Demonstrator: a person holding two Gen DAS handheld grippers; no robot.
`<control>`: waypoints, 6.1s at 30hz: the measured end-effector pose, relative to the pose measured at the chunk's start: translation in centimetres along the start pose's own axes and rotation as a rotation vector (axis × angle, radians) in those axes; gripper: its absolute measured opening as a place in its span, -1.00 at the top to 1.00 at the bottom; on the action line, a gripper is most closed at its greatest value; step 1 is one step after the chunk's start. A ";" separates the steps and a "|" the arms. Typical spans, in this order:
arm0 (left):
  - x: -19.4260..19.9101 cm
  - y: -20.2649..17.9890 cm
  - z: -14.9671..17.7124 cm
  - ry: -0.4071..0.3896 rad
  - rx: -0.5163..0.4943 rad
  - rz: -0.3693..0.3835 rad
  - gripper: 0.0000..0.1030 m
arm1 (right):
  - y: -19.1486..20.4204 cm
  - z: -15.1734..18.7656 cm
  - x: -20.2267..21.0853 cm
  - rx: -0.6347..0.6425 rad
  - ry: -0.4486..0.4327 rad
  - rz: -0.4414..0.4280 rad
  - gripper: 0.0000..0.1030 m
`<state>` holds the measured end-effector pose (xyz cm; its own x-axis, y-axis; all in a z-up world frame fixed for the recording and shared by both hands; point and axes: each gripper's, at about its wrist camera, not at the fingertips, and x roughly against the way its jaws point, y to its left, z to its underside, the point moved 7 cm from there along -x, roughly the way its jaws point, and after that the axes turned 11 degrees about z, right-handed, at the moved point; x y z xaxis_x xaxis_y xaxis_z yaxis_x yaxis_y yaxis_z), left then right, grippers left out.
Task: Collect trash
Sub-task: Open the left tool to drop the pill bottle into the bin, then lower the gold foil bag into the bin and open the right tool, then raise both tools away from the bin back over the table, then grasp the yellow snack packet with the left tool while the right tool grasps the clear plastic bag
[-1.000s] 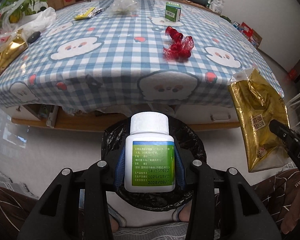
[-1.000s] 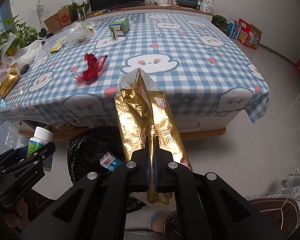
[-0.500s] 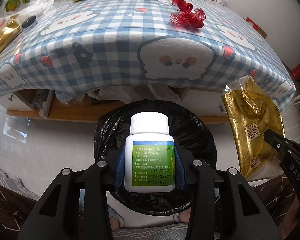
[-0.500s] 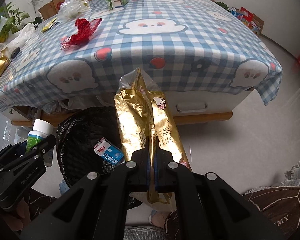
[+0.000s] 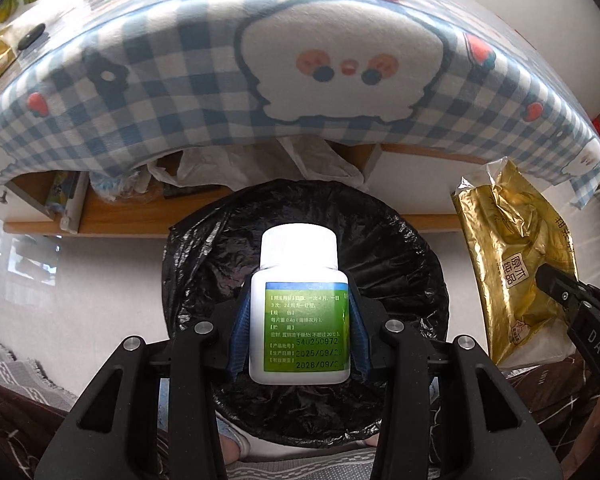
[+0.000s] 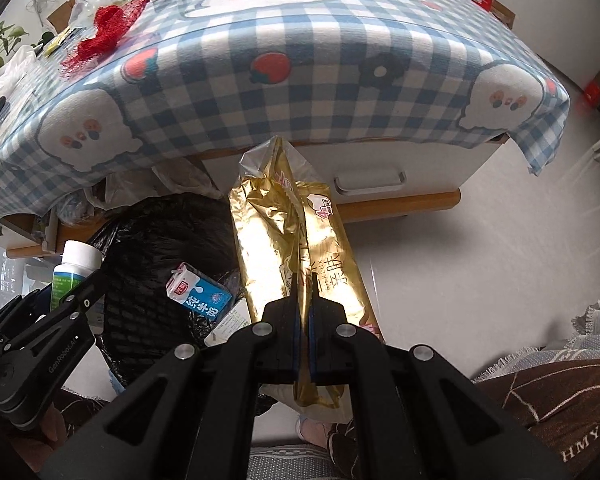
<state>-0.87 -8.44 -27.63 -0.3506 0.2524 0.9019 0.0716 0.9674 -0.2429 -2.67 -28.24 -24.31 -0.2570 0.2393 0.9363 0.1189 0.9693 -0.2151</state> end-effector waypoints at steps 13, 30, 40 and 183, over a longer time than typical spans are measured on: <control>1.2 0.2 -0.8 -0.059 -0.014 0.013 -0.46 | 0.2 -0.2 0.7 0.013 -0.021 0.002 0.97; 6.8 7.4 -1.2 -0.132 0.006 -0.063 -0.89 | 7.5 -0.1 4.3 0.090 -0.084 -0.087 0.97; 6.2 9.9 -0.7 -0.118 0.053 -0.064 -0.89 | 11.6 0.5 3.1 0.117 -0.050 -0.114 0.97; 7.3 22.9 -40.0 -0.257 0.105 -0.209 -0.88 | 22.7 -37.6 11.0 0.221 -0.484 -0.255 -0.83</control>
<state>35.60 16.38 -12.30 -0.5725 0.0230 0.8196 -0.1180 0.9869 -0.1101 33.23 -5.75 -8.42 -0.6659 -0.0546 0.7441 -0.1935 0.9758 -0.1015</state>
